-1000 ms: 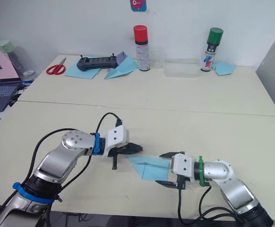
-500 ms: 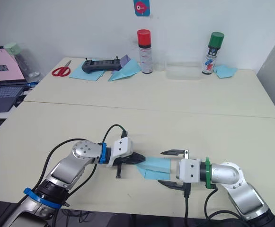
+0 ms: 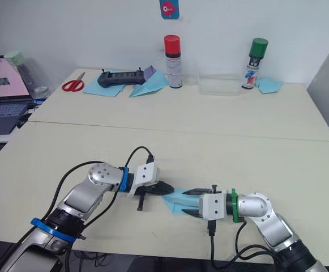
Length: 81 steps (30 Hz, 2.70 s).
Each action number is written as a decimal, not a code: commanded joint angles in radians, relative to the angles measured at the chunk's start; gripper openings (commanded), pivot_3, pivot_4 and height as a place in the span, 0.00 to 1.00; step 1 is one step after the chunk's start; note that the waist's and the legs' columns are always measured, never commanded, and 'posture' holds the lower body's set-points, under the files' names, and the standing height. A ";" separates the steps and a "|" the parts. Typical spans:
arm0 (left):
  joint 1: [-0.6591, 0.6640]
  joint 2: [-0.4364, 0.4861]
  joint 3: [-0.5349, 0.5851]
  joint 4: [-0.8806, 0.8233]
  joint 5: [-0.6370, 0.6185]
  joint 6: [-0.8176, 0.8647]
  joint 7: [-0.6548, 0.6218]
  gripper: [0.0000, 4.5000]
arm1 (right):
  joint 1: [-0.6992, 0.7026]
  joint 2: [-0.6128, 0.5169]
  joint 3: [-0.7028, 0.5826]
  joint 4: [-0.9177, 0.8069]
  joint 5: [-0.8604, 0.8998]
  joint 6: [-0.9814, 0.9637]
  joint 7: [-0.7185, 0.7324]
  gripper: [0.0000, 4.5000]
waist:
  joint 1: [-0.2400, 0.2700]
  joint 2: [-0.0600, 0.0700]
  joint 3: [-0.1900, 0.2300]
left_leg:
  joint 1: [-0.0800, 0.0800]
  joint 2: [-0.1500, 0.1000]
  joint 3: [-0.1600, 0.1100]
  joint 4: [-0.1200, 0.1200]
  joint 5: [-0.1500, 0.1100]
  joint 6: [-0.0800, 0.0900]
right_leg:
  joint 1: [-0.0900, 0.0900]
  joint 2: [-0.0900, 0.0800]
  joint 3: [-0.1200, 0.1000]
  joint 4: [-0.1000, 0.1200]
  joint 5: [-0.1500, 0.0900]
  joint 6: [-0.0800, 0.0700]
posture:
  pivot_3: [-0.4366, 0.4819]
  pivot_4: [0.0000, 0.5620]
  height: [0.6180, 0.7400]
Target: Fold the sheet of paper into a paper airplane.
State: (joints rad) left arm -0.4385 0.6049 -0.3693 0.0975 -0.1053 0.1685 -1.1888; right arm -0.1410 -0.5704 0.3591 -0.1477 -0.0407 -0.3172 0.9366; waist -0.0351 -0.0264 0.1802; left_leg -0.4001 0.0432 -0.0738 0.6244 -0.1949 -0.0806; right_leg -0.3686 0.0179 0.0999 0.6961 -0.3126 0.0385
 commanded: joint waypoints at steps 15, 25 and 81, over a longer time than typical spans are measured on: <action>0.014 0.002 -0.038 0.055 0.073 0.011 0.014 0.00 | 0.016 0.016 -0.003 -0.065 0.237 0.233 0.051 0.00 | 0.001 0.000 0.000 | 0.000 0.000 0.000 0.000 0.000 0.000 | 0.000 0.000 0.001 0.000 0.000 0.000 | 0.48 0.27 1.00; 0.002 0.015 -0.060 0.091 0.110 -0.045 -0.006 0.00 | -0.004 0.041 -0.051 -0.132 0.295 0.438 -0.001 0.00 | 0.001 0.000 0.000 | 0.000 0.000 0.000 -0.001 0.000 0.000 | 0.000 0.000 0.001 -0.001 0.000 -0.001 | 0.48 0.27 1.00; 0.024 0.014 -0.060 0.058 0.095 -0.076 -0.046 0.00 | -0.105 0.096 -0.046 0.091 0.103 0.403 -0.041 0.00 | 0.001 0.000 0.000 | -0.001 0.000 0.001 -0.015 0.000 0.000 | -0.001 -0.001 0.000 -0.015 0.003 0.004 | 0.48 0.27 1.00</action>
State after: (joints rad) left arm -0.4527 0.6006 -0.3851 0.1241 -0.0663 0.0590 -1.2291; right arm -0.2390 -0.4659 0.3170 -0.0573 0.0787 0.0968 0.9068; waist -0.0341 -0.0261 0.1800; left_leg -0.4009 0.0432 -0.0728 0.6095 -0.1950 -0.0807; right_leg -0.3693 0.0170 0.0998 0.6812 -0.3099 0.0428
